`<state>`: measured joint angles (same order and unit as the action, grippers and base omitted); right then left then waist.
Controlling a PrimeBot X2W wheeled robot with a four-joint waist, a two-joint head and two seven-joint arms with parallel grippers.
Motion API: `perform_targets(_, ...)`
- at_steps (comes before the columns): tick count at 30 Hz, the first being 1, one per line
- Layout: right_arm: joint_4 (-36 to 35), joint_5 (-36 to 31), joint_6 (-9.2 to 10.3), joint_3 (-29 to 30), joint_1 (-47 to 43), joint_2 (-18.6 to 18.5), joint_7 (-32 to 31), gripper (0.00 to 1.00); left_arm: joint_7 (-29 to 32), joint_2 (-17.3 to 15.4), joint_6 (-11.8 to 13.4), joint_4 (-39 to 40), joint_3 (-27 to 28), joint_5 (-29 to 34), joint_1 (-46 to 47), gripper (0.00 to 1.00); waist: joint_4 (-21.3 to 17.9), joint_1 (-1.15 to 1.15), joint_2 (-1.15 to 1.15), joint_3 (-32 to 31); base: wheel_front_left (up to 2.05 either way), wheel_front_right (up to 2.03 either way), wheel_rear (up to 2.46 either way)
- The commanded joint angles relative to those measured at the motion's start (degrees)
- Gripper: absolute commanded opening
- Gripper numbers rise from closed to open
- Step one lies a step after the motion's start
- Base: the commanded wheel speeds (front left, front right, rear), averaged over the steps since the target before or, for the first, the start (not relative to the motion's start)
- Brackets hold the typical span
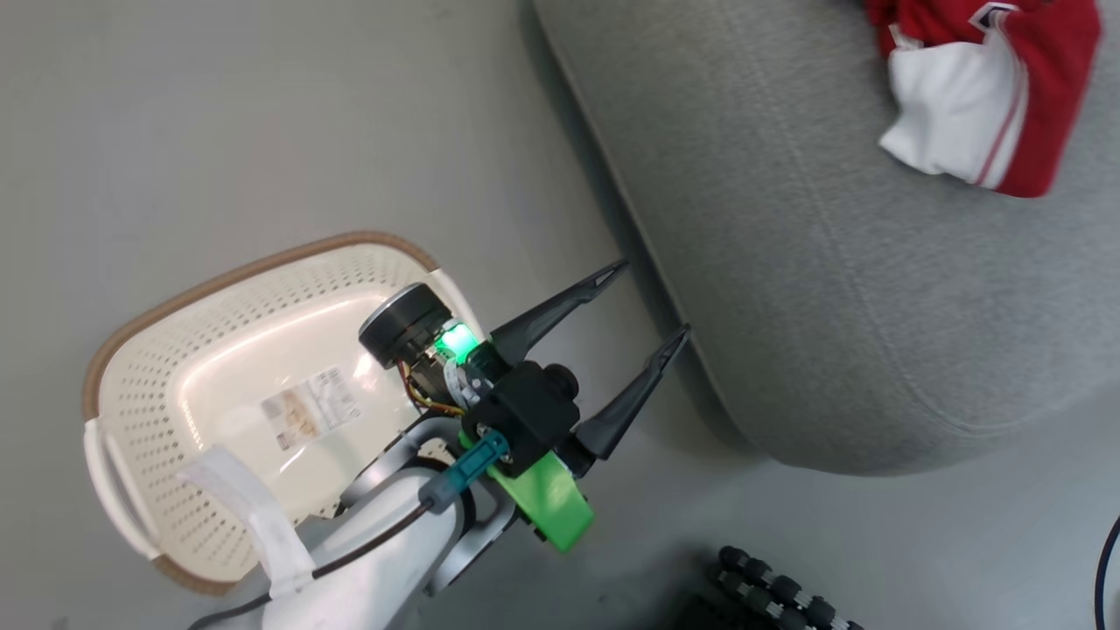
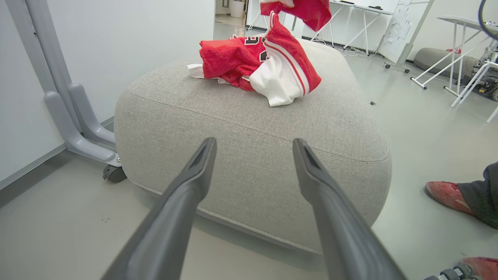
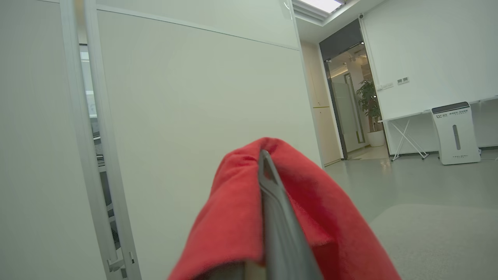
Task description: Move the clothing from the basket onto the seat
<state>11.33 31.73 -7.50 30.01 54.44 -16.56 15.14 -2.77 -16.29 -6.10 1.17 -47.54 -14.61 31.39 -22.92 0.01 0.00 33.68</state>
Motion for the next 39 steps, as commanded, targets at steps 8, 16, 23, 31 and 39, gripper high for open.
perform_targets(8, 16.72, -9.5, 0.02, 2.74, -1.06, 1.39, 0.02, 0.81, -5.63, 3.94, 2.5, -2.12, 3.14, -2.83, 1.59, 1.0, 12.09, -0.01, 0.0, 4.03, 0.0, 0.0, 0.0)
perform_targets(16, 16.18, -20.18, 0.02, 12.14, -6.51, 6.86, 0.02, 1.0, -9.52, 4.98, 3.75, -4.34, 5.07, -4.99, -0.19, 1.0, 13.87, -0.01, 0.0, -0.41, 0.0, 0.0, 0.0)
perform_targets(23, 3.92, -21.07, 0.05, 7.53, -20.99, 12.79, 0.01, 1.0, -11.87, 6.25, 6.56, -6.83, 8.71, -7.17, -3.77, 1.0, 15.43, -0.01, 0.0, -8.27, 0.0, 0.0, 0.0)
perform_targets(31, -3.91, -23.28, 0.04, -5.64, -36.82, 13.5, 0.02, 1.0, -12.4, 8.22, 8.68, -9.22, 16.08, -9.21, -10.65, 1.0, 20.79, -0.01, 0.0, -17.92, 0.0, 0.0, 0.0)
perform_targets(39, -4.11, -23.56, 0.04, -16.07, -45.96, 13.58, 0.02, 1.0, -12.37, 11.19, 8.31, -10.56, 26.38, -8.7, -20.19, 1.0, 26.64, -0.01, 0.0, -26.73, 0.0, 0.0, 0.0)
